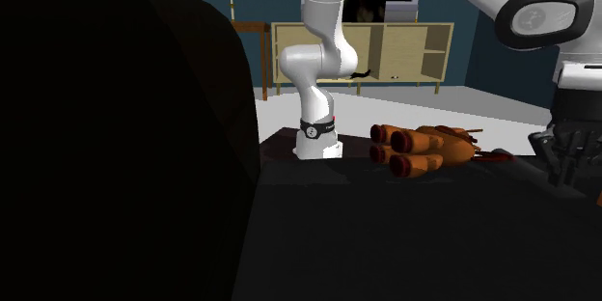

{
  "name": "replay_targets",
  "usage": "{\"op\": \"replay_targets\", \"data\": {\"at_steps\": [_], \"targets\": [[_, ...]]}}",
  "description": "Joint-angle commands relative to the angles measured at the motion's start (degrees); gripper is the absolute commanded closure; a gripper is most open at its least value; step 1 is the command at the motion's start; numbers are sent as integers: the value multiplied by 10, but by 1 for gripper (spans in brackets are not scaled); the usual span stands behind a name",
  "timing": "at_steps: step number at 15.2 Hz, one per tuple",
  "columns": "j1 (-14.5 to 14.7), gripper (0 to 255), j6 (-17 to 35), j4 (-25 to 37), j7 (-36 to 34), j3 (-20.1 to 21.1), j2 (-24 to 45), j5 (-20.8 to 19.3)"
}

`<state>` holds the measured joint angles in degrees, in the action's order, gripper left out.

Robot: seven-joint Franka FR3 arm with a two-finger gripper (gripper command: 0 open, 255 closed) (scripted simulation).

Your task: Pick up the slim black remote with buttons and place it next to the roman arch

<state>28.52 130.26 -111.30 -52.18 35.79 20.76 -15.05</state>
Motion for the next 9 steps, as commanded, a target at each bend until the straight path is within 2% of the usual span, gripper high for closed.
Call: {"op": "replay_targets", "data": {"at_steps": [1, 6, 7, 9], "targets": [[0, 255, 2, 0, -1, -1, 2, -1], [0, 255, 2, 0, -1, -1, 2, -1], [0, 0, 2, -1, -1, -1, 2, -1], [0, 0, 2, -1, -1, -1, 2, -1]]}}
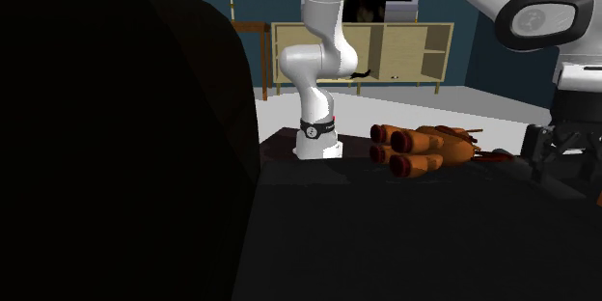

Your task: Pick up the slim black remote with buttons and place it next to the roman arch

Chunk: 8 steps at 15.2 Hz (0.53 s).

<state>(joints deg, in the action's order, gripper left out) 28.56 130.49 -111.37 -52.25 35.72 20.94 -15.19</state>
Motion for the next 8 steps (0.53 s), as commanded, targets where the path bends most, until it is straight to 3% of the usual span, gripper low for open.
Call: {"op": "replay_targets", "data": {"at_steps": [1, 3, 8], "targets": [[0, 0, 0, 0, 0, 0, 0, 0], [0, 0, 0, 0, 0, 0, 0, 0], [-15, 0, -57, 21, 24, 18, -44, 37]]}}
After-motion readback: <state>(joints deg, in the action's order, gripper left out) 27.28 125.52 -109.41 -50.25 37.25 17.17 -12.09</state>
